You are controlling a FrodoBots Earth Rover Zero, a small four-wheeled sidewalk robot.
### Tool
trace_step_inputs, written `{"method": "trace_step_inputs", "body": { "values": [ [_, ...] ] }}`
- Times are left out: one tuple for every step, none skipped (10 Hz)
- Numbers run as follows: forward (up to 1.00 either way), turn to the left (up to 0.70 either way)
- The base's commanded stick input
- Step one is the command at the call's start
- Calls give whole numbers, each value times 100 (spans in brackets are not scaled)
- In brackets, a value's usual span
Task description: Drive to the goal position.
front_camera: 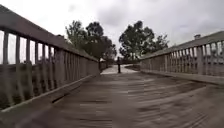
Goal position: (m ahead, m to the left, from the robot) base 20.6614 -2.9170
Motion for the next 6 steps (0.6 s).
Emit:
{"method": "trace_step_inputs", "body": {
  "values": [
    [85,0],
    [85,0],
    [85,0],
    [85,0],
    [85,0],
    [85,0]
  ]
}}
